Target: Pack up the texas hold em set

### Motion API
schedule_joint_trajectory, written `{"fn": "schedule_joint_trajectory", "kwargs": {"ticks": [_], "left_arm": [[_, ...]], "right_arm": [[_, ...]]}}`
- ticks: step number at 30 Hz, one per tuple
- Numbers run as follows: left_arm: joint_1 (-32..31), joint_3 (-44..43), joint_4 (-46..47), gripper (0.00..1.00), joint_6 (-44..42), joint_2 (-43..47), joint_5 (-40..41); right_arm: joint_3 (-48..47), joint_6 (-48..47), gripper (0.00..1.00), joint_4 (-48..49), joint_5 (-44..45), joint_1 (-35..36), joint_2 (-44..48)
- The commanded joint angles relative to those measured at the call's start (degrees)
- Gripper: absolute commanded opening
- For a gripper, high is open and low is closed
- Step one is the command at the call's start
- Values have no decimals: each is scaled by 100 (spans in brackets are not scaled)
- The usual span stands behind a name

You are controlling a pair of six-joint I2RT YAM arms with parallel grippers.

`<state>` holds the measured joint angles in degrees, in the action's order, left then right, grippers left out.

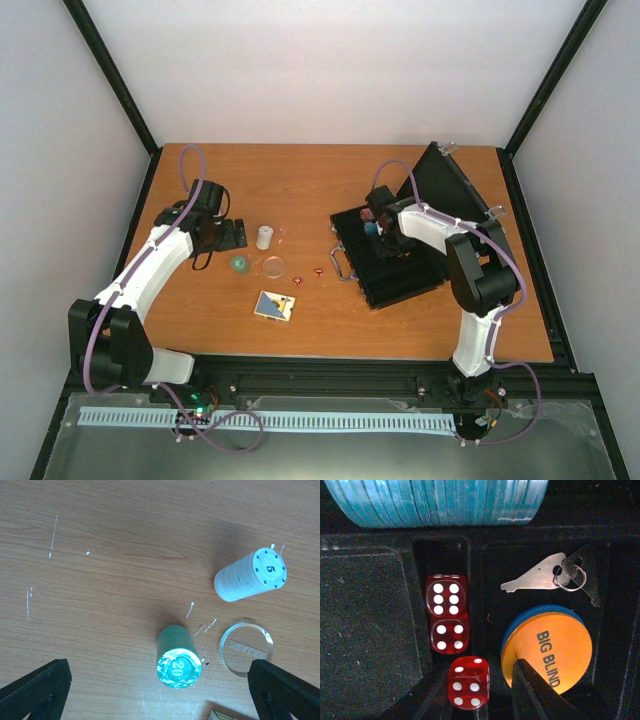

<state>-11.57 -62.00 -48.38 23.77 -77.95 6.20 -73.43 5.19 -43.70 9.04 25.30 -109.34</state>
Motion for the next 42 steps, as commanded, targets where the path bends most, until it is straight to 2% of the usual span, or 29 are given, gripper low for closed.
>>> {"fn": "schedule_joint_trajectory", "kwargs": {"ticks": [1, 15, 27, 32, 34, 39, 42], "left_arm": [[15, -49, 109, 100, -4, -41, 31], [15, -58, 145, 100, 14, -57, -4], [15, 12, 116, 100, -11, 19, 88], [15, -5, 152, 100, 27, -32, 32], [15, 1, 158, 100, 34, -35, 31], [15, 51, 154, 100, 25, -9, 40], [15, 64, 162, 100, 39, -4, 40]], "right_arm": [[15, -31, 34, -108, -51, -7, 171], [-347, -212, 34, -305, -778, -1, 335], [-518, -50, 34, -475, -720, -7, 111], [-418, 0, 34, -551, -1042, -1, 179], [-357, 52, 35, -545, -1083, 0, 223], [-259, 111, 44, -526, -1136, 1, 287], [-244, 146, 45, -541, -1080, 1, 291]]}}
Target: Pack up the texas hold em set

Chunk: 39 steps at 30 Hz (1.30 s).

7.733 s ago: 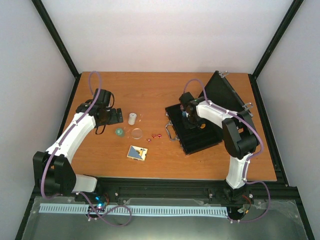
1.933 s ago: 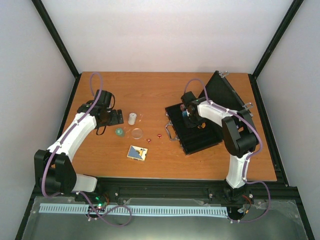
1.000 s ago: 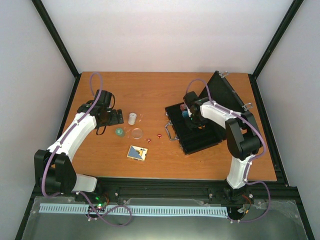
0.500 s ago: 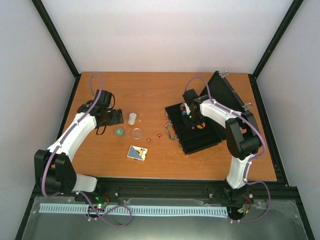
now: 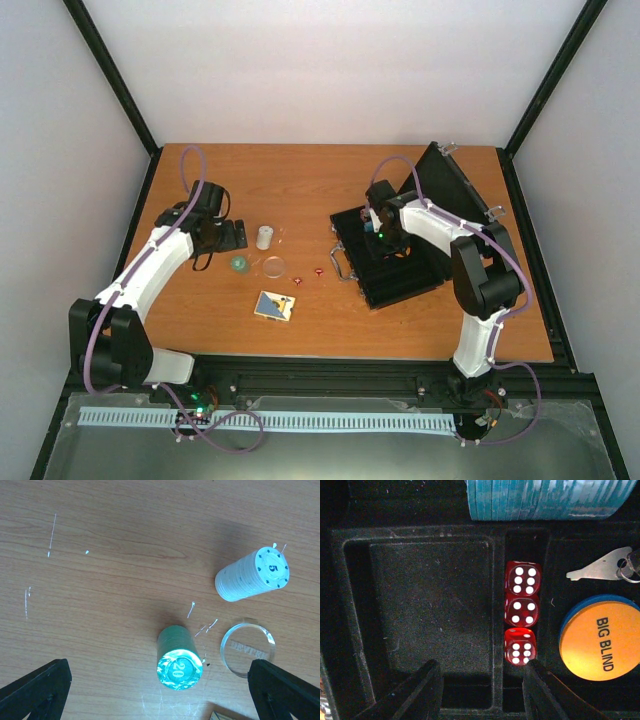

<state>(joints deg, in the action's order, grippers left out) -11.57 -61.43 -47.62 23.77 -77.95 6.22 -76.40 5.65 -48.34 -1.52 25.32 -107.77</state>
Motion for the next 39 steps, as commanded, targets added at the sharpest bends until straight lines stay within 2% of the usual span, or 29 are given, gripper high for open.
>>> {"fn": "schedule_joint_trajectory", "kwargs": {"ticks": [1, 13, 26, 39], "left_arm": [[15, 1, 86, 100, 41, -10, 32], [15, -28, 75, 100, 31, -27, 57], [15, -114, 55, 100, 7, -68, 70], [15, -124, 46, 100, -4, -69, 103]], "right_arm": [[63, 117, 46, -79, -2, -2, 125], [262, 242, 46, 180, -418, -1, 26], [133, 101, 46, 313, 227, -1, -279], [-68, 4, 46, 755, 73, -1, -333]]}}
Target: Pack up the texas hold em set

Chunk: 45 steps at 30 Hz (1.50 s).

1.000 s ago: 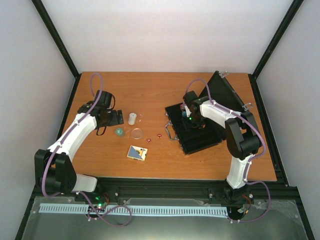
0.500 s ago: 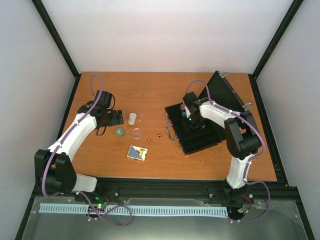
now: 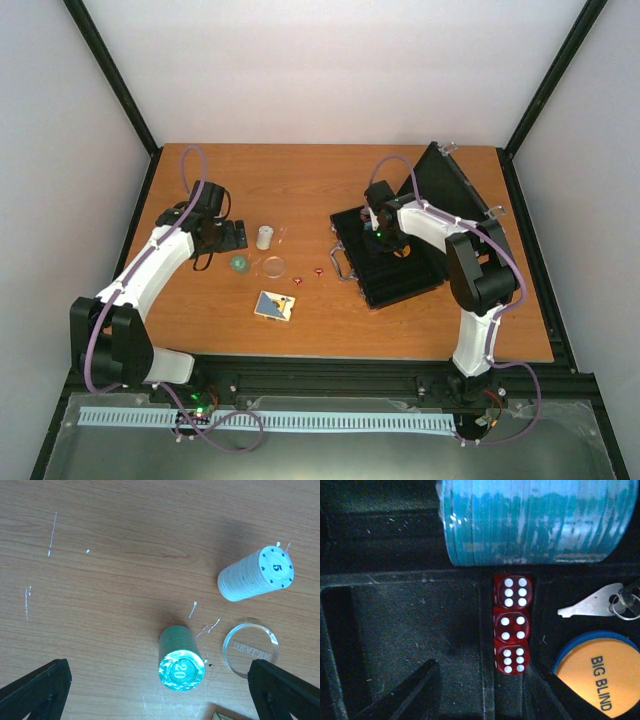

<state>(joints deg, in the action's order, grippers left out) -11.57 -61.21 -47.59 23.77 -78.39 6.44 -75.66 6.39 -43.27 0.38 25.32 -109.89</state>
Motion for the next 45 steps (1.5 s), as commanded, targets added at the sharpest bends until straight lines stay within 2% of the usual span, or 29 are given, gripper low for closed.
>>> {"fn": "schedule_joint_trajectory", "kwargs": {"ticks": [1, 8, 14, 19, 30, 45], "left_arm": [[15, -146, 40, 100, -4, -33, 85], [15, -129, 57, 100, 29, -27, 76], [15, -184, 45, 100, 6, -21, 59], [15, -335, -68, 100, -16, 72, 46], [15, -321, -195, 100, -8, 432, 36], [15, -154, -201, 100, -83, 617, 62]], "right_arm": [[-180, -66, 46, 218, -99, -1, -125], [-200, 75, 47, -137, -72, 22, 223], [-437, 24, 56, -600, -74, 173, 624], [-949, 0, 59, -971, -139, 632, 582], [-2024, -73, 59, -1044, -598, 2007, -646], [-2328, 153, 55, -1066, -358, 2135, -1646]]}}
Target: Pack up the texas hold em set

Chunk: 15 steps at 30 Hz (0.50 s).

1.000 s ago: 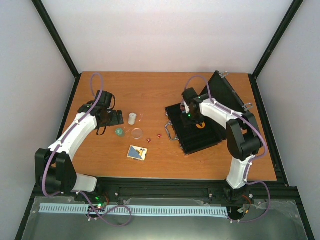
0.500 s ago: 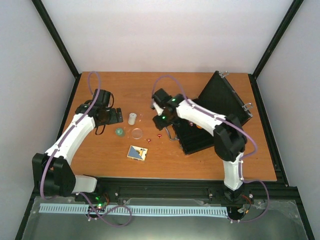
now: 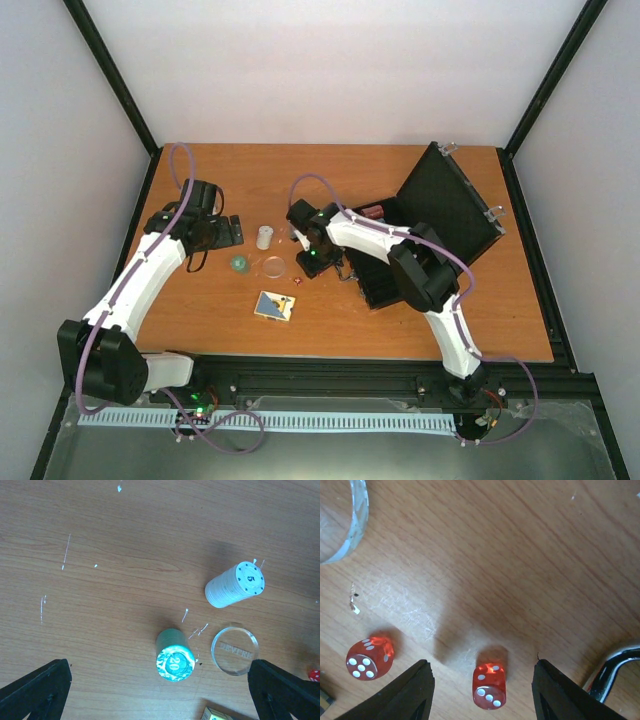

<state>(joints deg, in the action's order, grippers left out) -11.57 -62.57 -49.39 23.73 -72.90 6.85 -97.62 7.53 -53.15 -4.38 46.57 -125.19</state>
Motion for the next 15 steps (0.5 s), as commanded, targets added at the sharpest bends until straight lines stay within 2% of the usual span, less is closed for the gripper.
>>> {"fn": "schedule_joint_trajectory", "kwargs": {"ticks": [1, 5, 8, 10, 14, 15], "left_arm": [[15, -27, -19, 100, -74, 62, 18], [15, -27, -1, 100, -70, 15, 24], [15, -11, 12, 100, -62, -13, 44], [15, 3, 21, 100, -44, -20, 36], [15, 25, 38, 100, -22, -47, 25], [15, 25, 35, 100, -21, -49, 34]], "right_arm": [[-119, 32, 55, -74, 121, 10, -134], [-76, 3, 53, -96, 98, 9, -202], [41, 13, 48, -63, 134, 10, -155], [117, 7, 40, -30, 171, 10, -121], [127, -43, 18, -67, 259, 10, -120], [123, -49, 16, -87, 293, 10, -114]]}}
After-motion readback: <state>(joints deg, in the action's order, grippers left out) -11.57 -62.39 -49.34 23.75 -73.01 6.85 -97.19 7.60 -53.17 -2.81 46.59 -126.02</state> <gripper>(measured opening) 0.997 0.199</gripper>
